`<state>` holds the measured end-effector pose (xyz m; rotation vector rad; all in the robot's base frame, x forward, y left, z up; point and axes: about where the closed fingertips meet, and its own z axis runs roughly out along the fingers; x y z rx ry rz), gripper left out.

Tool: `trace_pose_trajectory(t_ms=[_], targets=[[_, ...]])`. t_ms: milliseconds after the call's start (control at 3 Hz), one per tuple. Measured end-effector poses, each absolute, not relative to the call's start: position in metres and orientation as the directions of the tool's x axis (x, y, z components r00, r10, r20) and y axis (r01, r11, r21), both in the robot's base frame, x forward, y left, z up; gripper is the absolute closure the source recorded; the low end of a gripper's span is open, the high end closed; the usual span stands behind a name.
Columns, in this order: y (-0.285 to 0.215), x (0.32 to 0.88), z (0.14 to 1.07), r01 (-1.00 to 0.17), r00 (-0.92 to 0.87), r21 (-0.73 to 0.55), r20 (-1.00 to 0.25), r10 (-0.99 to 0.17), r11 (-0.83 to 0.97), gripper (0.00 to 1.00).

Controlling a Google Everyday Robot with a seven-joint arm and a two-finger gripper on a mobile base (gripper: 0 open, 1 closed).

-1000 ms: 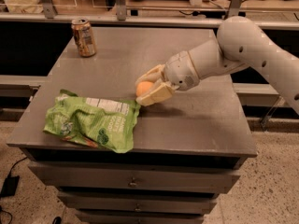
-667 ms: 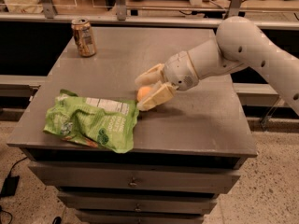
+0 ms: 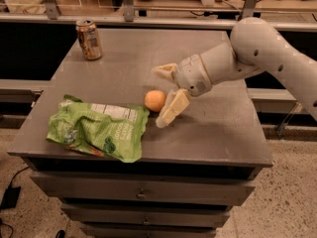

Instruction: Move orange near green rice chip bag

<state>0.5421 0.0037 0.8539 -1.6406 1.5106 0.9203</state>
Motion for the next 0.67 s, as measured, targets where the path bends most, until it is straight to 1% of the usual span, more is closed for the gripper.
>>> trace_pose_trajectory(t_ms=[333, 667], targets=[[-0.010, 0.541, 0.856, -0.997, 0.073, -0.063, -0.860, -0.504, -0.037, 0.00], [-0.047, 0.534, 0.874, -0.993, 0.082, -0.115, -0.864, -0.496, 0.036, 0.00]])
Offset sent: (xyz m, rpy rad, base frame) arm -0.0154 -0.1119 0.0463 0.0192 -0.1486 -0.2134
